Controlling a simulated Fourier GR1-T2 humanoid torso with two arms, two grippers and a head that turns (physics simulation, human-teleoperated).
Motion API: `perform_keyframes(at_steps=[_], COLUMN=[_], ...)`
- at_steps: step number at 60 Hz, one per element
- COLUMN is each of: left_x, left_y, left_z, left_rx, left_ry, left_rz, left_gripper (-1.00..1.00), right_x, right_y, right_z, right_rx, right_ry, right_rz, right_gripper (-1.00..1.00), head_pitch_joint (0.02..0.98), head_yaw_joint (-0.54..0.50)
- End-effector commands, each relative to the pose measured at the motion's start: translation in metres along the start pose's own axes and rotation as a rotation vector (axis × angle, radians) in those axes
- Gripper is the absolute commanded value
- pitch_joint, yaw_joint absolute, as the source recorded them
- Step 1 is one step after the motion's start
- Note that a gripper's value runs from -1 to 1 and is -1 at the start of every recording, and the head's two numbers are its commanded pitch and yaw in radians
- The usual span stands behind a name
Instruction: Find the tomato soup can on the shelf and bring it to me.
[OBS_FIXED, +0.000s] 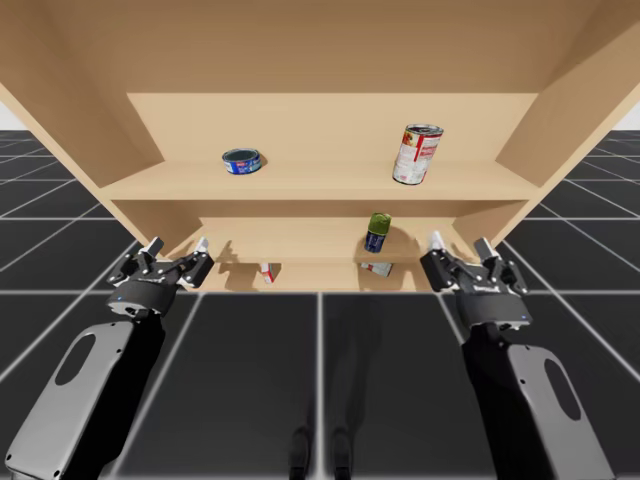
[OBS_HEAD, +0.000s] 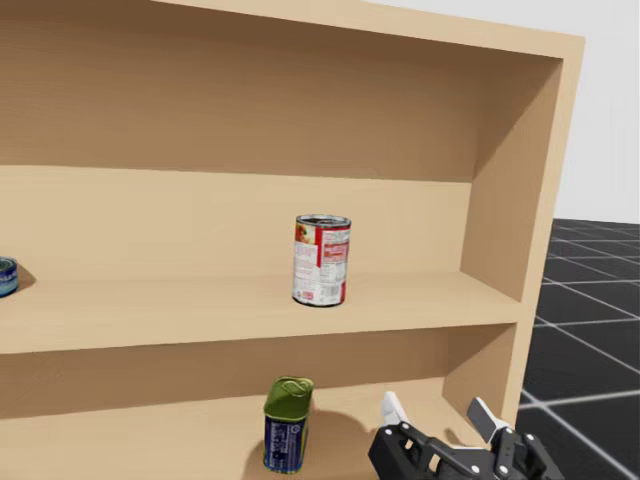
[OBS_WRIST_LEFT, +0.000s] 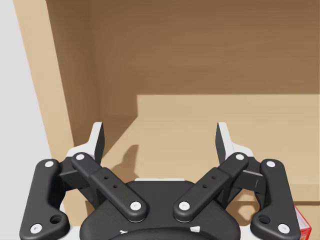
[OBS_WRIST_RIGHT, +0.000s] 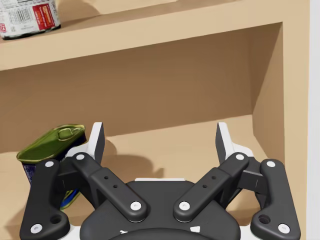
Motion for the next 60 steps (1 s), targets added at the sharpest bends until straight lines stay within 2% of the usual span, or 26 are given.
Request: perform_keyframes(at_steps=[1,6,8,11,14,16,20,29,36,41,47,53,60], left_x=[0.000,0.000,0.000,0.000,0.000,0.000,0.000,0.000,0.000,0.000,0.000,0.001,0.001], left_y=[0.002,0.002,0.002,0.002,0.003,0.003,0.004,0.005,0.005,0.006,0.006,0.007,0.008], left_z=[0.000,0.000,-0.001,-0.001,-0.001,-0.001,-0.001,-0.001,-0.001,0.000,0.000,0.000,0.000], left_rx=[0.004,0.004,0.004,0.003,0.003,0.004,0.007,0.008,0.011,0.012,0.011,0.014,0.014], left_ry=[0.002,0.003,0.004,0.004,0.005,0.005,0.003,0.004,0.005,0.004,0.004,0.003,0.002], left_rz=[0.008,0.009,0.009,0.010,0.010,0.011,0.013,0.014,0.016,0.017,0.018,0.020,0.022], left_gripper=[-1.00,-1.00,-1.00,-1.00,-1.00,-1.00,-1.00,-1.00,-1.00,-1.00,-1.00,-1.00,-1.00], right_x=[0.038,0.065,0.078,0.094,0.104,0.110,0.123,0.131,0.131,0.130,0.129,0.128,0.125], right_y=[0.008,0.015,0.019,0.025,0.030,0.034,0.045,0.061,0.070,0.074,0.079,0.085,0.090], right_z=[0.014,0.024,0.028,0.034,0.037,0.040,0.043,0.029,0.009,-0.007,-0.022,-0.032,-0.043], right_rx=[0.019,0.035,0.053,0.070,0.079,0.091,0.115,0.168,0.229,0.241,0.243,0.254,0.251], right_ry=[-0.021,-0.036,-0.047,-0.061,-0.066,-0.059,-0.058,-0.032,0.051,0.073,0.077,0.092,0.108], right_rz=[0.008,0.029,0.050,0.061,0.077,0.069,0.077,0.090,0.037,0.036,0.055,0.057,0.074], right_gripper=[-1.00,-1.00,-1.00,-1.00,-1.00,-1.00,-1.00,-1.00,-1.00,-1.00,-1.00,-1.00,-1.00], head_pitch_joint=[0.237,0.240,0.240,0.240,0.241,0.241,0.242,0.243,0.245,0.248,0.251,0.254,0.258], head_yaw_joint=[-0.28,-0.29,-0.29,-0.29,-0.29,-0.29,-0.29,-0.29,-0.29,-0.28,-0.27,-0.27,-0.27])
